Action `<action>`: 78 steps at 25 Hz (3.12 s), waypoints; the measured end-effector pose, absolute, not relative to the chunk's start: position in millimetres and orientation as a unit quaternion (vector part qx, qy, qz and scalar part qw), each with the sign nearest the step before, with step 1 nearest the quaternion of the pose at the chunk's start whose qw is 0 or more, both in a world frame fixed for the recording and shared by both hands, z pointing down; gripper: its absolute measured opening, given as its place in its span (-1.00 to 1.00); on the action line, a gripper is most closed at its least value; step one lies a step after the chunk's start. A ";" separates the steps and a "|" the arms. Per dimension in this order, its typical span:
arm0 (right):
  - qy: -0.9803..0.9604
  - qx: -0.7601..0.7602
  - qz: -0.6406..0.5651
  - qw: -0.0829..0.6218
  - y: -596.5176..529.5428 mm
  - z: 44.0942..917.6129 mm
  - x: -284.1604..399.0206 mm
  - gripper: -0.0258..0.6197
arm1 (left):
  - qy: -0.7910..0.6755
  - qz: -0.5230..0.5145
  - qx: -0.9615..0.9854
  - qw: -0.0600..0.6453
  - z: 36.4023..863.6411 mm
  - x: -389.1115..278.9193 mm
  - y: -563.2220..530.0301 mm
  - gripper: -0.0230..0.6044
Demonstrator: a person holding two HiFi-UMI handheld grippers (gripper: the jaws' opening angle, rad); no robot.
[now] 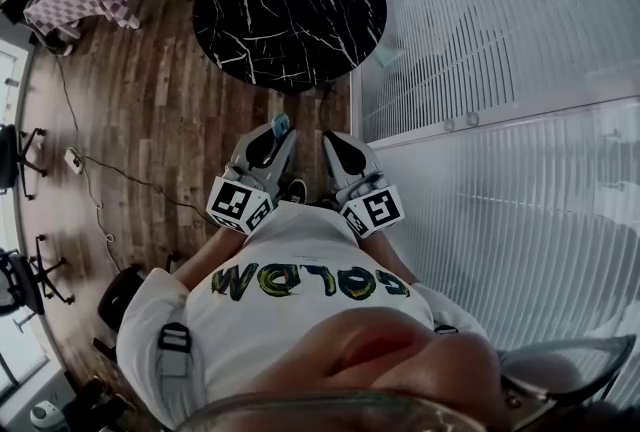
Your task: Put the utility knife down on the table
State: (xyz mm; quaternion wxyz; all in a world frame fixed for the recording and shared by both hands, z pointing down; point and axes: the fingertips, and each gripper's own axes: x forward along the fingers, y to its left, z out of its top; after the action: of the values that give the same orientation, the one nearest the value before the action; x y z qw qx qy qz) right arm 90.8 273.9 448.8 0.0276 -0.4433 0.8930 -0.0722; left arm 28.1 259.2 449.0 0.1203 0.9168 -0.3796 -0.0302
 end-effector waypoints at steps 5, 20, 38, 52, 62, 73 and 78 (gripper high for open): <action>0.894 -0.439 -0.080 0.022 252.8 452.5 95.2 -0.92 | -0.386 -0.028 0.915 0.119 450.3 27.9 238.4 -0.68; 0.902 -0.426 -0.072 0.010 118.1 448.9 63.4 -0.92 | -0.390 -0.035 0.912 0.122 448.5 -1.4 104.4 -0.68; 0.892 -0.447 -0.070 0.005 -42.0 446.0 -15.2 -0.92 | -0.363 -0.030 0.923 0.125 449.8 -76.6 -47.5 -0.68; 0.884 -0.459 -0.083 -0.012 -80.4 461.8 -19.6 -0.92 | -0.358 -0.020 0.922 0.146 469.3 -84.4 -86.7 -0.68; 0.886 -0.457 -0.082 -0.018 -103.3 467.3 16.6 -0.92 | -0.366 -0.012 0.920 0.139 475.3 -52.6 -109.9 -0.68; 0.892 -0.446 -0.075 -0.016 -118.7 465.9 53.3 -0.92 | -0.372 -0.003 0.917 0.142 475.4 -14.1 -120.5 -0.68; 0.892 -0.445 -0.082 -0.011 -121.9 467.7 63.2 -0.92 | -0.372 0.009 0.917 0.141 477.5 -2.5 -122.1 -0.68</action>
State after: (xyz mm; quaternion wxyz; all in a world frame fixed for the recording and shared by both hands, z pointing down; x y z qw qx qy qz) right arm 63.2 -121.9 467.7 -0.0114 -0.4449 0.8918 -0.0818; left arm -2.5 -122.1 477.5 0.1413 0.9175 -0.3718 0.0087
